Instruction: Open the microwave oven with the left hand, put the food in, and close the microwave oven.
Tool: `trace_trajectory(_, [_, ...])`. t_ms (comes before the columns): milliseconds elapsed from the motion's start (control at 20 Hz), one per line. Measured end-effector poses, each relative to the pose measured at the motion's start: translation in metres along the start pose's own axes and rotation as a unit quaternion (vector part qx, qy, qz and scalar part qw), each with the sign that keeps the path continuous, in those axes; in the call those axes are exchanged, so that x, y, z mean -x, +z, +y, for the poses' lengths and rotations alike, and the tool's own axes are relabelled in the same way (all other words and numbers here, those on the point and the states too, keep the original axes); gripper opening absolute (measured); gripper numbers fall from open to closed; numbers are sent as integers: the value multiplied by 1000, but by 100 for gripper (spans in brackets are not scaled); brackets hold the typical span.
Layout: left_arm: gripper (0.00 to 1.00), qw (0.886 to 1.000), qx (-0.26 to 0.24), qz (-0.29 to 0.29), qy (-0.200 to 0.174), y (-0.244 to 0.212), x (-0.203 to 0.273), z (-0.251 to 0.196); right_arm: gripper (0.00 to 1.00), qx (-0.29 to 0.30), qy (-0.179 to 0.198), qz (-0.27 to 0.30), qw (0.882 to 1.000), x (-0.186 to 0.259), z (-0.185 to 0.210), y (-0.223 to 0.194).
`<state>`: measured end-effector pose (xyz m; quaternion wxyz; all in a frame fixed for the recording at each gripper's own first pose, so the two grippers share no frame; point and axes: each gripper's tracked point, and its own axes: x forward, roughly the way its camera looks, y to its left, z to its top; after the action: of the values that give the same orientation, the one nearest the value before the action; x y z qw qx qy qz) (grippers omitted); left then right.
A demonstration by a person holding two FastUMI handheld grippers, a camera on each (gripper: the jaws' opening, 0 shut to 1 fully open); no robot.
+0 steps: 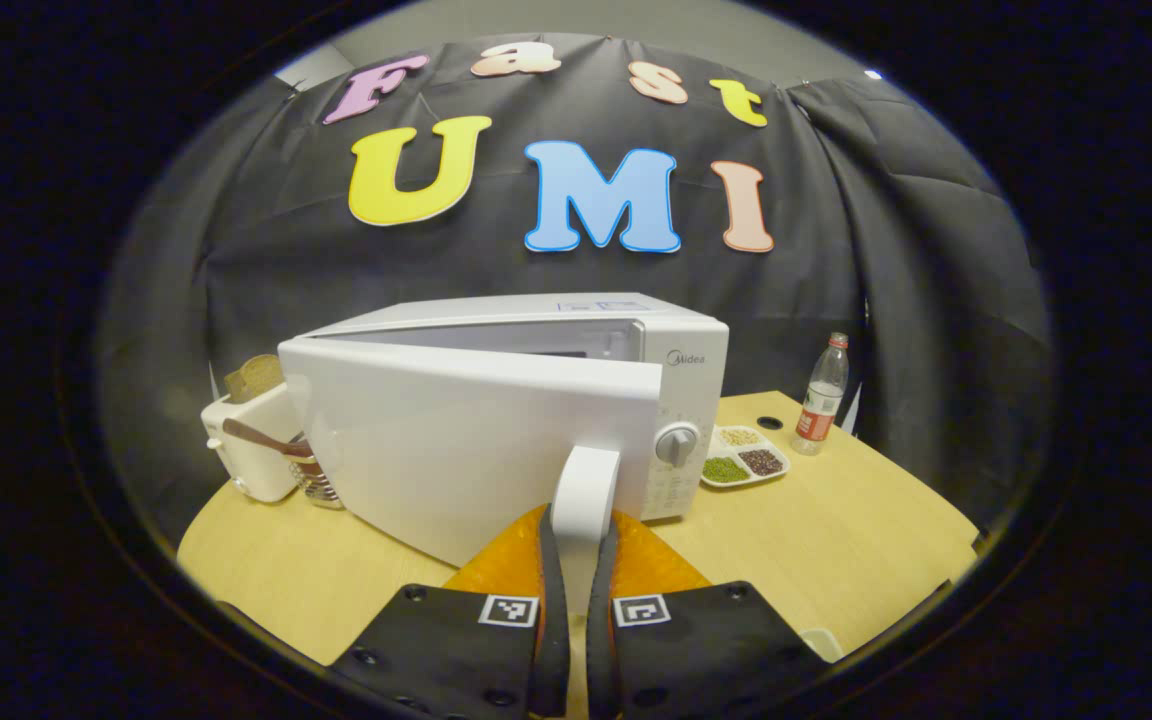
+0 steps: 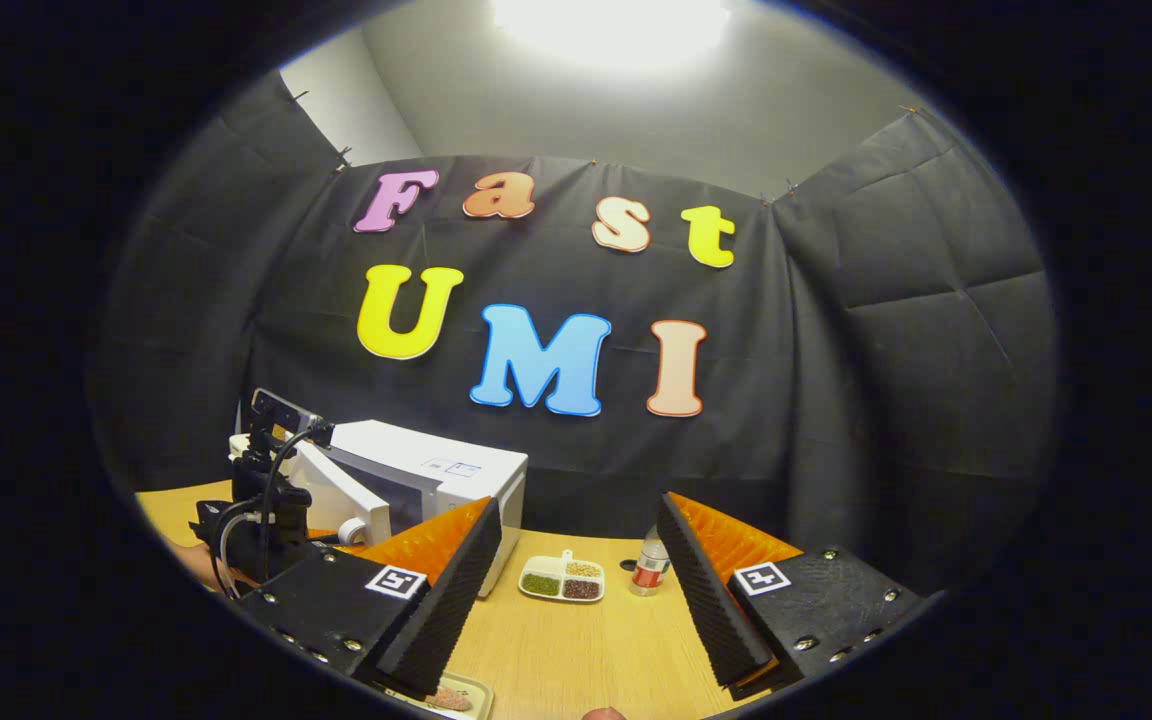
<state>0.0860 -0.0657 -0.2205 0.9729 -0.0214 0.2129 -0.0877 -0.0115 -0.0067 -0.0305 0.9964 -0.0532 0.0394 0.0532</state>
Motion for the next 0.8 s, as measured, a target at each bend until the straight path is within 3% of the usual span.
trace_trajectory(200, [19, 1000, -6, 4, 5, -11, 36, 22, 96, -9, 41, -3, 999, -5, 32, 2])
trace_trajectory(800, [21, 997, 18, 16, 79, -43, 122, 110, 96, -11, 131, -8, 991, -3, 129, 14])
